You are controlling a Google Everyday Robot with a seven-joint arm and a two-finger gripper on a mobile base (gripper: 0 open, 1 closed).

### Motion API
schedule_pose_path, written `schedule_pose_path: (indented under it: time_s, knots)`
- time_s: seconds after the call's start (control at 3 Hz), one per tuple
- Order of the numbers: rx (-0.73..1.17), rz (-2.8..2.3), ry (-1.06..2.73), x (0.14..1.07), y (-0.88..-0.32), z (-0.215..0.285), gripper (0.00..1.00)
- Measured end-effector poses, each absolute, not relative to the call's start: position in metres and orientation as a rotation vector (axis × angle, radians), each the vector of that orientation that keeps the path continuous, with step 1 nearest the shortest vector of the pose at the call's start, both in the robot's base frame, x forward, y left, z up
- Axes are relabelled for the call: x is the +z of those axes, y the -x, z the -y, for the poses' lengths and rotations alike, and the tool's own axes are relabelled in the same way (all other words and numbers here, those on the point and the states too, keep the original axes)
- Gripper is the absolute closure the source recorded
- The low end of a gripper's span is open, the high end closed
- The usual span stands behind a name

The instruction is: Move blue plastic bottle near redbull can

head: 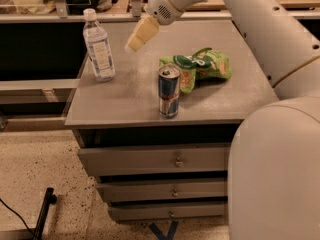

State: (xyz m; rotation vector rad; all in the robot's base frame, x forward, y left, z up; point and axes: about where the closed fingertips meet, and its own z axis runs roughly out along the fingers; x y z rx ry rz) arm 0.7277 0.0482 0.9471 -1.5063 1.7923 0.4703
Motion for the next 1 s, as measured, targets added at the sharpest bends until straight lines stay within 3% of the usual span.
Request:
schedule_pose_path:
  time_s: [1.0]
  knots:
    - [0.664, -1.582, 1.467, 0.938, -0.726, -0.146, 0.0]
